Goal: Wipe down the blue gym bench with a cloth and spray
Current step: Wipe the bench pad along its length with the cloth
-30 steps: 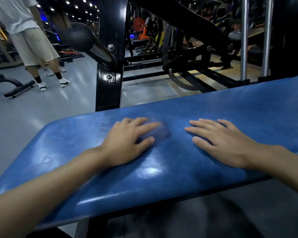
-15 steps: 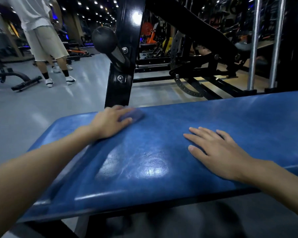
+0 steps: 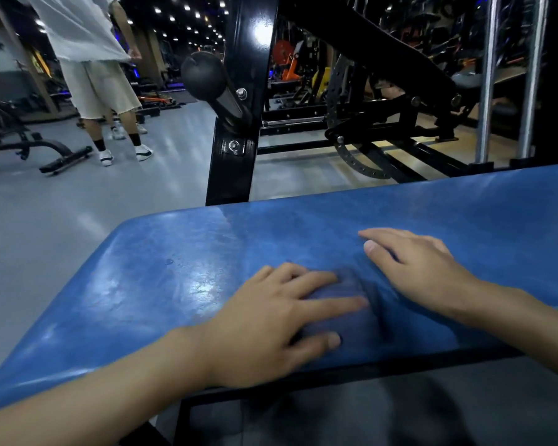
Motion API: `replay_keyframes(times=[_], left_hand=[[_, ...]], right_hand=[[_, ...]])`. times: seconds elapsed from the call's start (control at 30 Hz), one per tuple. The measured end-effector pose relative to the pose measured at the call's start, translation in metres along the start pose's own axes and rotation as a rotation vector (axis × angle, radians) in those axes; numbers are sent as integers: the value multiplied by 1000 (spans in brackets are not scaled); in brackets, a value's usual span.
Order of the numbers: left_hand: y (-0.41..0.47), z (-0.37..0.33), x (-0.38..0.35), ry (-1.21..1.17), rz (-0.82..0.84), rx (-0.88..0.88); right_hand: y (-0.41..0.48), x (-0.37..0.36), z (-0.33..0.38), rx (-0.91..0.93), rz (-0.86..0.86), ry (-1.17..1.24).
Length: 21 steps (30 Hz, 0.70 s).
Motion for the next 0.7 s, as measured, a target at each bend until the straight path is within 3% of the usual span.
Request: replay_keyframes(times=[0.07, 0.27, 0.5, 0.6, 0.7], left_hand=[[0, 3, 3, -29, 19, 0], [22, 90, 3, -94, 34, 186], [12, 241, 4, 111, -22, 811], [13, 223, 3, 133, -24, 785], [5, 162, 7, 65, -16, 576]], right_hand=[[3, -1, 9, 29, -19, -7], [0, -20, 19, 56, 177, -152], [1, -25, 16, 64, 164, -215], [2, -25, 17, 59, 175, -222], [3, -23, 17, 48, 180, -183]])
Point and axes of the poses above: each hand's wrist, its own y-axis towards the middle knuckle, its own x-axis out of the back of the hand, z = x × y, the point moved 1 cm from there along y, towards the middle knuckle, and after that the axes turned 3 degrees about x, right-handed, at the moved point
